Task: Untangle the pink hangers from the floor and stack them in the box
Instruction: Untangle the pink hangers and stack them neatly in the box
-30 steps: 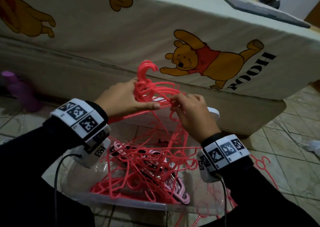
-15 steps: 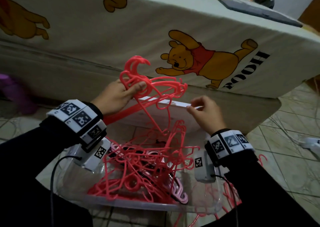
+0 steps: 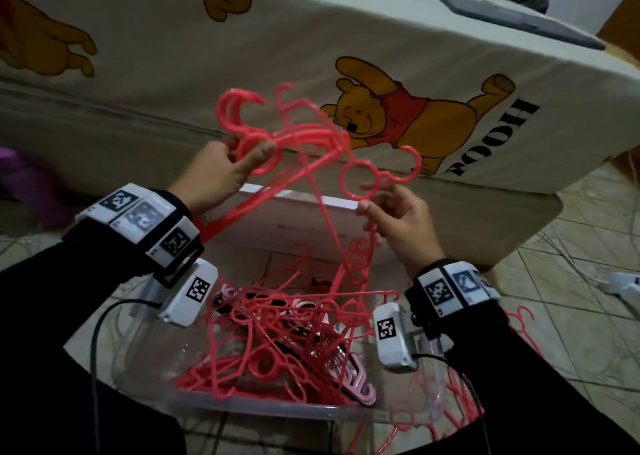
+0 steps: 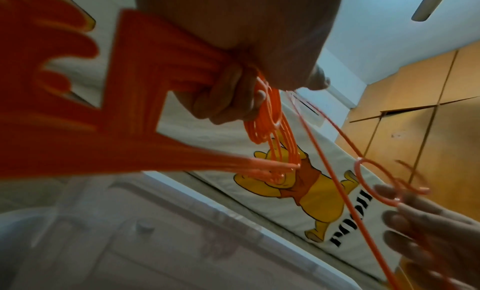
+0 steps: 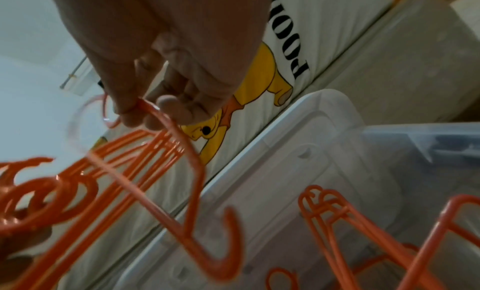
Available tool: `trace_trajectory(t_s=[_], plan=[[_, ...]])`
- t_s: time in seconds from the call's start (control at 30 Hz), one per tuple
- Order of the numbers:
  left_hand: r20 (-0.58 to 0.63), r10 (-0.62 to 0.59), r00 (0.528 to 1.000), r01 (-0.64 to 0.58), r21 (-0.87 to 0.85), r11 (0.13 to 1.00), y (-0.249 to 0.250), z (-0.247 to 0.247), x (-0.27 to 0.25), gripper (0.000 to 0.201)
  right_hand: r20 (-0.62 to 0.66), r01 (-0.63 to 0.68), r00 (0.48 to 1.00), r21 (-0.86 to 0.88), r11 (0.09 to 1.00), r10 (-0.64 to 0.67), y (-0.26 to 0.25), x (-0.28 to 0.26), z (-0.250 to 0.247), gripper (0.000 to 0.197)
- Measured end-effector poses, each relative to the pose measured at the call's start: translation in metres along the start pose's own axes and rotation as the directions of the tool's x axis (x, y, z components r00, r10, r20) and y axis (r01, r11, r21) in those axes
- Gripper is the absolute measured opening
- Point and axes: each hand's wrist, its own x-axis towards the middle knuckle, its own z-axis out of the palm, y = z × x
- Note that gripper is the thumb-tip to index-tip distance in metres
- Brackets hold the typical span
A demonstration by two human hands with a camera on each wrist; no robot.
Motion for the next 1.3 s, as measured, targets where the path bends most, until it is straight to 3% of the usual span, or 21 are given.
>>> trace_trajectory(t_s=[0.1, 0.2, 0.3, 0.43, 0.57, 0.67, 0.7, 0.8, 0.93, 1.03, 1.13, 1.2, 1.23, 1.3], plan=[[-0.128, -0.02, 0.992, 0.019, -0.013, 1.0, -0.001, -0.01, 0.005, 0.043, -0.048, 0.012, 0.999, 0.094, 0.995, -0.008, -0.005, -0.001, -0.01, 0.015], [-0.151, -0.031, 0.988, 0.027, -0.029, 0.999, 0.0, -0.014, 0.007, 0.044, -0.01, -0.078, 0.997, 0.212, 0.974, 0.082, -0.005, -0.004, -0.006, 0.011], [-0.107, 0.002, 0.994, -0.004, -0.011, 1.0, -0.002, -0.006, 0.006, 0.041, 0.098, -0.134, 0.989, 0.226, 0.965, 0.115, -0.003, -0.01, 0.005, 0.014], [0.039, 0.041, 0.998, -0.039, -0.05, 0.998, -0.002, 0.01, 0.002, 0.044, 0.153, -0.077, 0.986, 0.064, 0.995, 0.067, 0.0, -0.015, 0.02, 0.011], [0.162, 0.049, 0.986, -0.059, 0.055, 0.997, 0.001, 0.022, -0.009, 0.061, 0.08, 0.021, 0.997, -0.067, 0.998, -0.015, 0.003, -0.015, 0.036, 0.007], [0.181, 0.088, 0.98, -0.111, 0.124, 0.986, 0.006, 0.031, -0.019, 0.049, 0.042, 0.079, 0.996, -0.163, 0.983, -0.073, 0.009, -0.013, 0.047, 0.015], [0.191, 0.109, 0.975, -0.139, 0.148, 0.979, 0.009, 0.033, -0.022, 0.047, 0.032, 0.081, 0.997, -0.177, 0.981, -0.077, 0.01, -0.012, 0.051, 0.015], [0.285, 0.104, 0.953, -0.14, 0.108, 0.984, 0.012, 0.038, -0.029, 0.069, 0.005, 0.102, 0.995, -0.181, 0.978, -0.103, 0.013, -0.009, 0.056, 0.01], [0.338, 0.084, 0.937, -0.146, 0.163, 0.976, 0.009, 0.042, -0.034, 0.063, 0.014, 0.16, 0.987, -0.198, 0.967, -0.161, 0.009, -0.008, 0.057, 0.014], [0.353, 0.087, 0.931, -0.173, 0.219, 0.96, 0.009, 0.038, -0.032, 0.059, 0.113, 0.141, 0.986, -0.155, 0.978, -0.124, 0.001, -0.006, 0.05, 0.015], [0.325, 0.075, 0.943, -0.193, 0.348, 0.917, 0.006, 0.029, -0.026, 0.054, 0.187, 0.039, 0.982, -0.153, 0.988, -0.01, -0.001, 0.001, 0.026, 0.007], [0.282, 0.092, 0.955, -0.214, 0.438, 0.873, 0.002, 0.024, -0.024, 0.046, 0.238, -0.032, 0.964, -0.341, 0.94, 0.119, 0.01, 0.004, 0.01, 0.004], [0.274, 0.094, 0.957, -0.214, 0.448, 0.868, 0.0, 0.022, -0.022, 0.045, 0.284, -0.02, 0.94, -0.511, 0.859, 0.191, 0.019, 0.005, 0.004, 0.007], [0.265, 0.072, 0.961, -0.192, 0.46, 0.867, -0.003, 0.02, -0.019, 0.046, 0.372, 0.106, 0.864, -0.793, 0.601, 0.339, 0.043, -0.001, 0.002, 0.016]])
